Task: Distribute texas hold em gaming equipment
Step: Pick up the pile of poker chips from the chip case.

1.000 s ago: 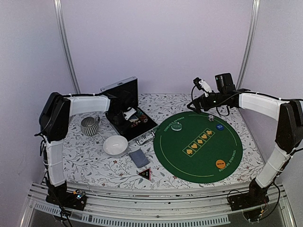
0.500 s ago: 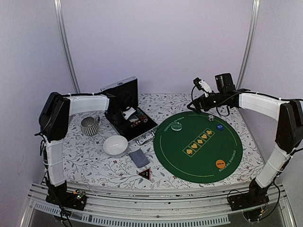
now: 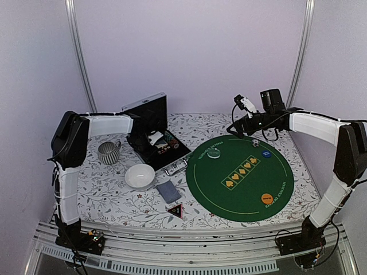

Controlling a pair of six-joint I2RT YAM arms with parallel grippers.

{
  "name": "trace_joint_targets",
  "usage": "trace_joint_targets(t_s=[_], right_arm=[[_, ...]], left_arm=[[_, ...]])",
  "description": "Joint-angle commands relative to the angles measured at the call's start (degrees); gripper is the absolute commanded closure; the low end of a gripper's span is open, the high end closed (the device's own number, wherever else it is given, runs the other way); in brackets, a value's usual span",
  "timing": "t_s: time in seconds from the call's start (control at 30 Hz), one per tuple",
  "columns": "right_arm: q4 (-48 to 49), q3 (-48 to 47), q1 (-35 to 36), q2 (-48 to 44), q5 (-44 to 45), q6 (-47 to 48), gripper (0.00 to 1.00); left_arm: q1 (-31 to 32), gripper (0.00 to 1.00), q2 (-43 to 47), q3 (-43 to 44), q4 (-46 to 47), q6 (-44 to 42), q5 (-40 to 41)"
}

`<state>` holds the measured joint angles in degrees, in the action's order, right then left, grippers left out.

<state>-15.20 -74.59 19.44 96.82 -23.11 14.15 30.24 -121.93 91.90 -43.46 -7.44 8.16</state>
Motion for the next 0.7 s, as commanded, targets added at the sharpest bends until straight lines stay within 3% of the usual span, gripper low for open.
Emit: trace_joint_targets(t_s=[0.0,0.17,0.47,0.67], right_arm=[[-0.4,-0.3,-0.1,-1.3,-0.8,-0.4,0.01],[-0.6,-0.7,0.0,-1.7,-1.2,-0.8,0.01],[0.3,-2.1,0.8,-4.9,-3.6,-3.9,0.01],[11.4,3.5,12.3,-11.1,1.8,3.1,0.01]], left_arm=[[-0.8,0.65,-0.8,1.6,-1.4,-0.1,-0.3],[-0.8,1.0,0.9,1.6,-1.7,1.2,-0.9],[-0.2,1.0,16.9,-0.8,2.9,5.8,-7.7],[0.6,1.0,30.4,-8.6,11.6,13.0,-17.3]])
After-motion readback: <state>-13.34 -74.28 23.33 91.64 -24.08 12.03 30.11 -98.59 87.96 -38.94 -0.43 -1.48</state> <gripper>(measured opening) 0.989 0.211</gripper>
